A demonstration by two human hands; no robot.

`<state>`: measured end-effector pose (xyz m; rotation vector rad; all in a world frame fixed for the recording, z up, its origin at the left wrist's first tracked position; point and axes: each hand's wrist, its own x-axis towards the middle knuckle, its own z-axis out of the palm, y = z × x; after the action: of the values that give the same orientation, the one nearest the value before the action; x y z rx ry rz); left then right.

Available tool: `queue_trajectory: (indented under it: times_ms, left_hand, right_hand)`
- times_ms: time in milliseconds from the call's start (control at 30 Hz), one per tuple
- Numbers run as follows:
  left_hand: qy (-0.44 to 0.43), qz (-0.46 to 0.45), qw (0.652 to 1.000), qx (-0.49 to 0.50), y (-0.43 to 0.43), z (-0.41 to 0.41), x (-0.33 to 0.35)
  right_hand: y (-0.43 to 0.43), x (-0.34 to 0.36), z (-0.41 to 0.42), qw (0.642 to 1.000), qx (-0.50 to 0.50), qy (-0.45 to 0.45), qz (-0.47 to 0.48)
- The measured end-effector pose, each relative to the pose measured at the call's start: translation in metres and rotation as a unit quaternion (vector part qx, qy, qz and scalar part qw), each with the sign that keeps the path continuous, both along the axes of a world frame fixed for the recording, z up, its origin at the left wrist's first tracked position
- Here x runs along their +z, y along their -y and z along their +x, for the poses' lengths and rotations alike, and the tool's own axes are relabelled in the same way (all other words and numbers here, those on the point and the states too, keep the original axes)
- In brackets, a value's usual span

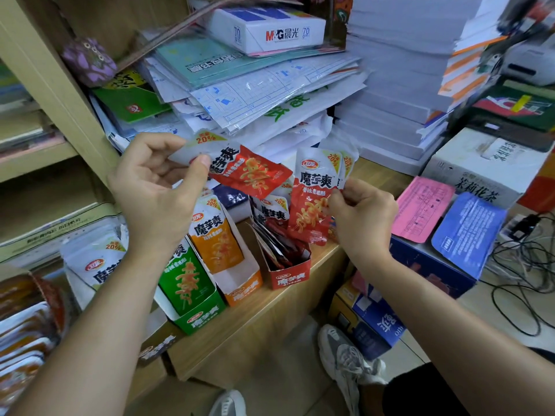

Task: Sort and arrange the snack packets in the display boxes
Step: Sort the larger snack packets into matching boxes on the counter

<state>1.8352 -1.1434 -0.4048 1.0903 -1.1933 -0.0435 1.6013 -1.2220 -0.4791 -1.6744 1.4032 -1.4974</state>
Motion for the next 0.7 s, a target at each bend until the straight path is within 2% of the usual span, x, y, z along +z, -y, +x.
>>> queue_trajectory:
  times_ms: [133, 367, 533, 700]
  left_hand:
    - [0.027, 0.045, 0.998, -0.033, 0.008, 0.001, -0.008]
    - [0.074, 0.127, 0.988, -0.048, 0.027, 0.000, -0.025]
    - [0.112, 0.134, 0.984, -0.038, 0.032, -0.009, -0.024]
    - [0.101, 0.104, 0.989, -0.006, 0.033, -0.010, -0.021]
  right_hand:
    - [0.001, 0.000, 0.000, 0.999, 0.018, 0.035, 0.034]
    - [-0.001, 0.000, 0.000, 0.998, 0.024, 0.040, 0.030]
    - [-0.003, 0.008, -0.003, 0.997, 0.023, 0.065, 0.021]
    - [-0.009, 0.022, -0.010, 0.993, 0.016, 0.114, 0.035]
